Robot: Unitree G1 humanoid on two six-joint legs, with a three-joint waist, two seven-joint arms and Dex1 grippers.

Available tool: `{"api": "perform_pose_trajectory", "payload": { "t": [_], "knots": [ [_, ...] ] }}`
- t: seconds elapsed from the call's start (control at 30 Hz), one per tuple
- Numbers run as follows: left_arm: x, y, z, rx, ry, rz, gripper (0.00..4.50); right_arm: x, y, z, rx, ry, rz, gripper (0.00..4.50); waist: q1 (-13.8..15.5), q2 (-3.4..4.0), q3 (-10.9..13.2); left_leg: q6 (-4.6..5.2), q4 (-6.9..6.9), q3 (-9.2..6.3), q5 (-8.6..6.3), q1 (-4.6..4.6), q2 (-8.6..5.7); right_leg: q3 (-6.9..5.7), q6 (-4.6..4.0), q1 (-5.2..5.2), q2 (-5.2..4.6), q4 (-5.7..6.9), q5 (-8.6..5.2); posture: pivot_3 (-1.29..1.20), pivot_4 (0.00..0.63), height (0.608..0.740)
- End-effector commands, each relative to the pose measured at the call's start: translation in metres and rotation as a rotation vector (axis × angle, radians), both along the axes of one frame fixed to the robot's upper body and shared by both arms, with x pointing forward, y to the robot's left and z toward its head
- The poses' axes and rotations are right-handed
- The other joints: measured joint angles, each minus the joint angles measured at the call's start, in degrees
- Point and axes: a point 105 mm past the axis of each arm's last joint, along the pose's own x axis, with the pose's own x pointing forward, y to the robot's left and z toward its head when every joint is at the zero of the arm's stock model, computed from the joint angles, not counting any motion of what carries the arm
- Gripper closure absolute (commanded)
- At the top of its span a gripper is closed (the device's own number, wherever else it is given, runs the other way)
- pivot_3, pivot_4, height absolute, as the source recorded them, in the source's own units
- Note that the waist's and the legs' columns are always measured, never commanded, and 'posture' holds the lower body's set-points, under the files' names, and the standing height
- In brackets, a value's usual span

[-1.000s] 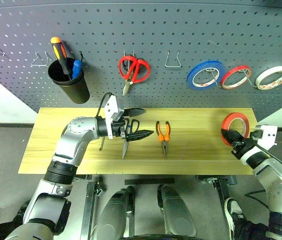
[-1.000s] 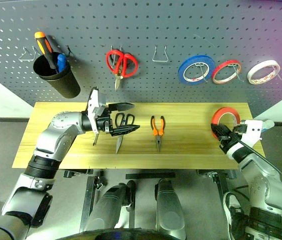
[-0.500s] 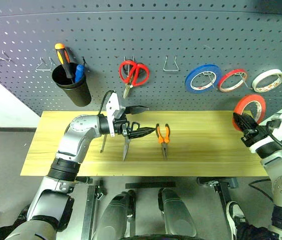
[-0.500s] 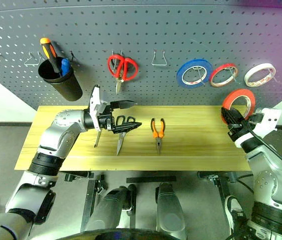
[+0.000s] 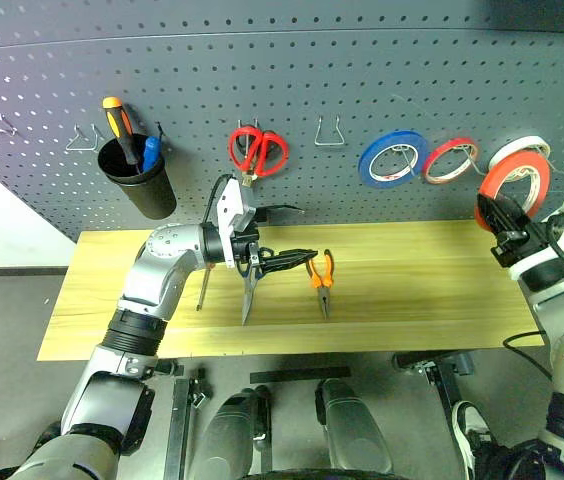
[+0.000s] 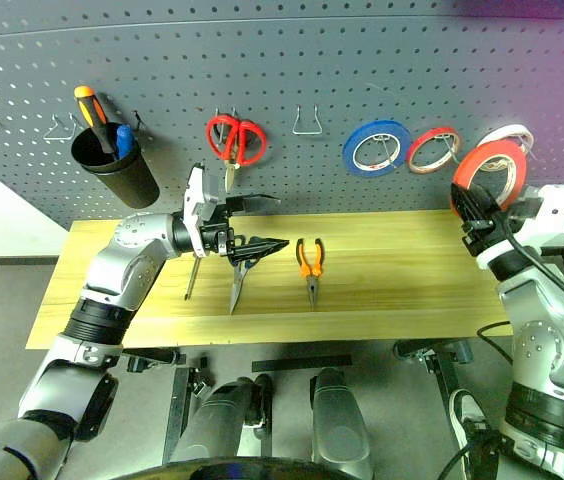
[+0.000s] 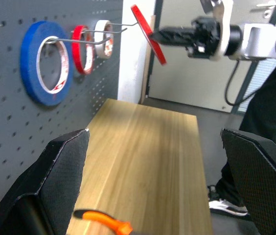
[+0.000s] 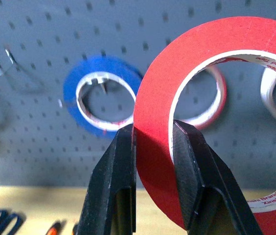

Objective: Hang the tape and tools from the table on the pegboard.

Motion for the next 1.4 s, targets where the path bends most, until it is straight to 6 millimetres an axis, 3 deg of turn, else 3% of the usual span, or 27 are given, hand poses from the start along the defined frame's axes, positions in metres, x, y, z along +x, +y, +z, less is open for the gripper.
{"api": "perform_pose_trajectory", "payload": {
  "t": [0.03, 0.3, 0.6, 0.97, 1.0, 1.17, 1.4],
  "knots": [
    [-0.003, 0.002, 0.008, -0.003, -0.040, 0.001, 0.00, 0.013, 0.006, 0.010, -0.030, -0.038, 0.023, 3.82, -0.21, 0.00, 0.00, 0.00, 0.01, 0.00, 0.00, 0.01, 0.01, 0.00, -0.01, 0.00, 0.01, 0.01, 0.01, -0.23, 0.166, 0.718],
    [-0.007, 0.009, 0.007, 0.004, -0.034, 0.032, 0.00, 0.029, 0.012, 0.000, -0.046, -0.017, 0.059, 3.82, 0.43, 0.01, 0.00, 0.01, 0.09, 0.04, 0.00, 0.02, 0.01, 0.03, -0.01, -0.01, 0.01, 0.09, 0.01, -0.18, 0.180, 0.718],
    [-0.014, 0.014, 0.005, 0.014, -0.017, 0.048, 0.00, 0.053, -0.005, -0.018, -0.074, 0.019, 0.007, 3.82, 0.55, 0.01, 0.00, 0.02, 0.29, 0.04, -0.01, 0.02, 0.01, 0.02, -0.01, 0.03, 0.01, 0.23, 0.02, -0.16, 0.188, 0.718],
    [-0.018, 0.016, 0.004, 0.017, -0.004, 0.054, 0.00, 0.055, -0.009, -0.030, -0.105, 0.041, 0.004, 0.18, 0.53, 0.01, 0.00, 0.04, 0.63, 0.03, -0.02, 0.04, 0.01, 0.03, -0.01, 0.04, 0.01, 0.60, 0.02, -0.15, 0.192, 0.718],
    [-0.017, 0.016, 0.004, 0.017, -0.003, 0.054, 0.00, 0.055, -0.009, -0.030, -0.108, 0.041, 0.001, 0.02, 0.53, 0.01, 0.00, 0.03, 0.63, 0.03, -0.02, 0.05, 0.01, 0.04, -0.01, 0.04, 0.01, 0.62, 0.02, -0.16, 0.191, 0.718],
    [-0.017, 0.016, 0.004, 0.018, -0.005, 0.055, 0.00, 0.047, -0.003, -0.036, -0.090, 0.061, 0.036, 0.02, 0.60, 0.01, 0.00, 0.03, 0.64, 0.03, -0.01, 0.05, 0.01, 0.04, -0.01, 0.04, 0.02, 0.62, 0.02, -0.16, 0.191, 0.718],
    [-0.016, 0.026, -0.001, 0.034, 0.002, 0.086, 0.00, 0.014, 0.015, -0.054, -0.052, 0.132, 0.124, 0.02, 0.64, 0.00, 0.00, 0.04, 0.64, 0.03, -0.02, 0.04, 0.00, 0.11, -0.01, 0.06, -0.01, 0.61, 0.02, -0.16, 0.199, 0.718]
  ]
}}
